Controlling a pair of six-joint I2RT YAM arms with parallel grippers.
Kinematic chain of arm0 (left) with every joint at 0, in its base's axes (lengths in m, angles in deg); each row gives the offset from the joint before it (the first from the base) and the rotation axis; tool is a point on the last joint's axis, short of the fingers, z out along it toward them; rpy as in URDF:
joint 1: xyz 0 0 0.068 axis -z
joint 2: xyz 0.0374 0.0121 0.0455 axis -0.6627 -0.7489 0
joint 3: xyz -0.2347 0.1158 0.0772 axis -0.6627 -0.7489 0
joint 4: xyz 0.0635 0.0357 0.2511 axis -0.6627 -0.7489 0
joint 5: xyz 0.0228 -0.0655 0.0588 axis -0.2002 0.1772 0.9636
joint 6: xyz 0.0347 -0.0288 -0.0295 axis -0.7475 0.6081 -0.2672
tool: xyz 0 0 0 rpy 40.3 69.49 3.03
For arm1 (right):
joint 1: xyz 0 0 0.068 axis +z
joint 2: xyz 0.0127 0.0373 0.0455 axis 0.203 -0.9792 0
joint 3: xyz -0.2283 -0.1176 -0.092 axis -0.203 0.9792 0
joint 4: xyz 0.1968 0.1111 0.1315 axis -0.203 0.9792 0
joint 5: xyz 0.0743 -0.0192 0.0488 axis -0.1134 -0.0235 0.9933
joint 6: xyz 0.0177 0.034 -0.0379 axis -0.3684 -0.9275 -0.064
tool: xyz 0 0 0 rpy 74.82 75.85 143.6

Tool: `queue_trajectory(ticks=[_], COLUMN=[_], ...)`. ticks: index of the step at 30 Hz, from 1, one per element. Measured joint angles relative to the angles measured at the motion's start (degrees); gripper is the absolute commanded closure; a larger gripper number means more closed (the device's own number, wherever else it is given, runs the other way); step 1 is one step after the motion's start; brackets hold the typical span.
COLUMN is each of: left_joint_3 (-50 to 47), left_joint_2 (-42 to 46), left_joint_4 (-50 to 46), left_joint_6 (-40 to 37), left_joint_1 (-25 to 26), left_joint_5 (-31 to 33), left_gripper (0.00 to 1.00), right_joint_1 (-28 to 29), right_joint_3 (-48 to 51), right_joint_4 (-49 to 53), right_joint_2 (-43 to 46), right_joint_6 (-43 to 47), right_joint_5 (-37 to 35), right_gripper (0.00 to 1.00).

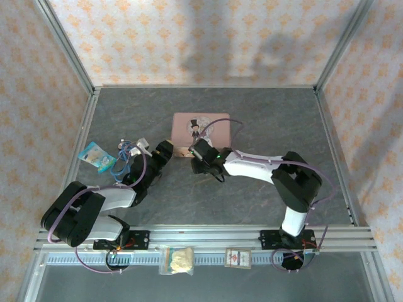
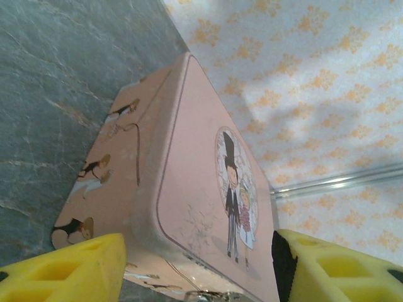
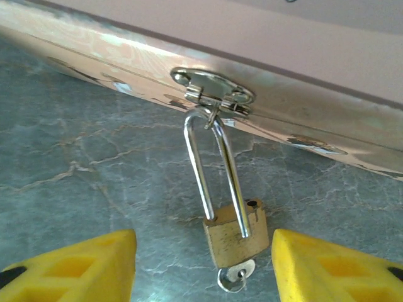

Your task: Unlock the padlock with the key

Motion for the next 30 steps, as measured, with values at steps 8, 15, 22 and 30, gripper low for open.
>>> queue_trajectory(ticks=[8, 15, 22, 30], left_joint_3=[-0.7, -1.6, -1.6, -1.6], left_joint_2=[-0.6, -1.7, -1.7, -1.8], left_joint_4=[0.1, 0.8, 1.2, 2.1], left_joint_6=[0.1, 0.3, 0.7, 1.2], left_joint_1=[0.0, 0.0, 0.0, 0.0], left_joint_5=[-0.1, -0.2, -0.2, -0.2], left_gripper=[0.39, 0.39, 0.39, 0.39], right_joint_1=[1.9, 2.3, 3.7, 5.0], right_joint_3=[-4.3, -5.0, -5.0, -3.3], right_joint_4=[3.3, 4.2, 4.4, 2.2], right_joint_2=[-6.1, -7.8, -9.2, -9.2], right_joint_6=[0.2, 0.3, 1.0, 3.4], right_joint_5=[-4.2, -7.8, -11.4, -14.2], right_gripper=[0.49, 0.51, 0.56, 0.68])
